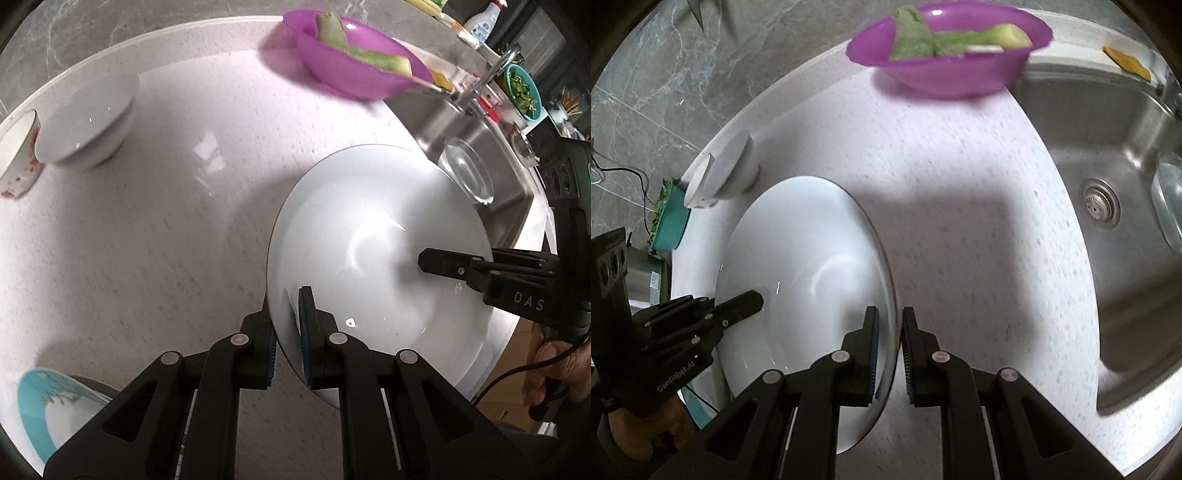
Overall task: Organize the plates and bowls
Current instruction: 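Lift the large white bowl with both grippers and carry it to the plates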
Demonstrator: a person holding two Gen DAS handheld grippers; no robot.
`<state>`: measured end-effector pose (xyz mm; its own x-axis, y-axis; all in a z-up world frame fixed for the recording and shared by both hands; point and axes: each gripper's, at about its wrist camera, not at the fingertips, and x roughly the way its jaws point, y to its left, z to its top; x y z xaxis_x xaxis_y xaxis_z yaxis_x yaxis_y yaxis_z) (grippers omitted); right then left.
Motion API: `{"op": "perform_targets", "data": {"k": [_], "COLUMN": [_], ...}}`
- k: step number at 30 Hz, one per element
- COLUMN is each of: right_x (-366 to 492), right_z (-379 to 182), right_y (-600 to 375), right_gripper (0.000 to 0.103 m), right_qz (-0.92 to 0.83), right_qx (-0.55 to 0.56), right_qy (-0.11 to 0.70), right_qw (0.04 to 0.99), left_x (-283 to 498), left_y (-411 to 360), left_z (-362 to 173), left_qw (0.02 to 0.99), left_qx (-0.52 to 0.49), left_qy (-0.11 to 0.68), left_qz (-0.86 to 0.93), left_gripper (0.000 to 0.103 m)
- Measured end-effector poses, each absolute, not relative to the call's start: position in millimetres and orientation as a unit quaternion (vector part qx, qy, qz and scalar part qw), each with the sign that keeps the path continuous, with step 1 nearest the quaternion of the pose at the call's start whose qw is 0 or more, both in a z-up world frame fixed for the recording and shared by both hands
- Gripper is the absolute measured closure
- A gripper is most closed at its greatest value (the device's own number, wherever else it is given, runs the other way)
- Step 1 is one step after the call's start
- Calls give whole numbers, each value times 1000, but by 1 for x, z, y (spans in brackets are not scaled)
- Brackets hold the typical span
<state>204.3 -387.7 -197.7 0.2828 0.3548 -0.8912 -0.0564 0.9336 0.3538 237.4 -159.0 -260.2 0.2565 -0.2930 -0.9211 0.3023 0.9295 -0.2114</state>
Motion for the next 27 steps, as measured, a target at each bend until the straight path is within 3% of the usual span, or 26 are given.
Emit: {"op": "perform_targets", "data": {"k": [27], "right_x": [188], "right_z": [-222], "right_y": [-386], "right_gripper": [85], "right_qz": [154], "right_qx": [115], "right_qy": [577], "right_qw": [794], "left_x": [234], "left_y": [-174], "left_z": [-275], "left_qw": [811], "left_qx": [40], "left_qy": [560], "left_qz": [-163], "left_gripper": [93]}}
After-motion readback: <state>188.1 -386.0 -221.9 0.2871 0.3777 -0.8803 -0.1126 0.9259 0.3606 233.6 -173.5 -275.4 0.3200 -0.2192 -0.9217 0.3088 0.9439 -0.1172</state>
